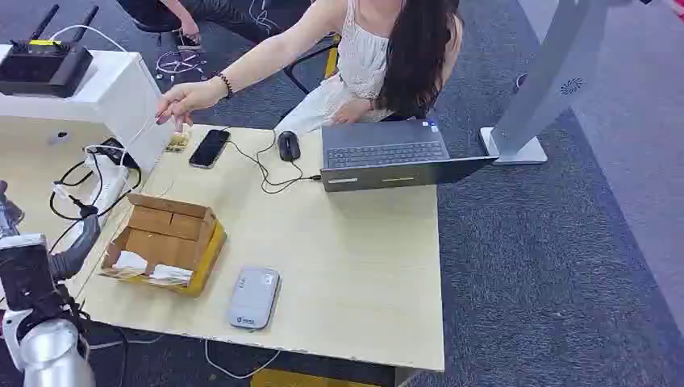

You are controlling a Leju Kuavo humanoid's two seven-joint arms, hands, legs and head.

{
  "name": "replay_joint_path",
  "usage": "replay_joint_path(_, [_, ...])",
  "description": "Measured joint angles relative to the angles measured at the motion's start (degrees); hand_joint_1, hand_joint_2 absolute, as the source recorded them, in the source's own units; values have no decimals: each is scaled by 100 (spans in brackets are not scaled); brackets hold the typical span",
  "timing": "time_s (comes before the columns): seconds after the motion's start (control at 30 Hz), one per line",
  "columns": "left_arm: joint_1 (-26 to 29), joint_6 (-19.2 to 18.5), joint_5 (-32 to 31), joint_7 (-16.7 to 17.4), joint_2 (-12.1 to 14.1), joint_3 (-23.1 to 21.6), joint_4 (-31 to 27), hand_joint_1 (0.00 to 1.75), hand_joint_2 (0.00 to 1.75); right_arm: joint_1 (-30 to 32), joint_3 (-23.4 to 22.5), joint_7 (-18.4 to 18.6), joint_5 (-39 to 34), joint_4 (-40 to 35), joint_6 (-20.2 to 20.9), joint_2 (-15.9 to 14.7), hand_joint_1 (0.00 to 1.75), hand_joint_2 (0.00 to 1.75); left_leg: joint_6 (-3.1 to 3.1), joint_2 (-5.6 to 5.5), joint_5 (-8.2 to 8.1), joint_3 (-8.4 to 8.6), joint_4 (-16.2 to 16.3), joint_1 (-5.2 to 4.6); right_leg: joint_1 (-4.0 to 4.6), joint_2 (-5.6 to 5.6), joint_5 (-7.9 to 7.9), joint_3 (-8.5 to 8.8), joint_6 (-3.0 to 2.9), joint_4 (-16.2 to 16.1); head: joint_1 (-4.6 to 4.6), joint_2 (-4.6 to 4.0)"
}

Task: Pass the card to the sensor for recognition and then transmit it.

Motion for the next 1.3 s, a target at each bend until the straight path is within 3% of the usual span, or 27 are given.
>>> replay_joint_path(0.63, [-1522,417,-2696,1235,992,-1805,975,0,175,-106,4,254,269,0,210,7,0,175,-5,0,8,-1,1,0,0,3,3,-3,-1,4,0,0])
replay_joint_path(0.67, [-1607,435,-2828,1306,1035,-1901,1045,175,175,-111,4,271,298,0,217,9,0,175,-5,0,8,-2,1,0,0,3,3,-3,-1,4,0,0])
replay_joint_path(0.97, [-2293,660,-4030,1964,1577,-2839,1642,175,175,-172,15,389,472,0,313,52,0,175,-10,0,11,-2,0,0,0,3,5,-3,-4,9,0,0])
replay_joint_path(1.3, [-2688,874,-4885,2449,1915,-3385,2029,175,175,-206,26,442,660,0,368,61,0,175,-11,1,12,-6,1,2,1,5,6,-9,-5,11,0,0])
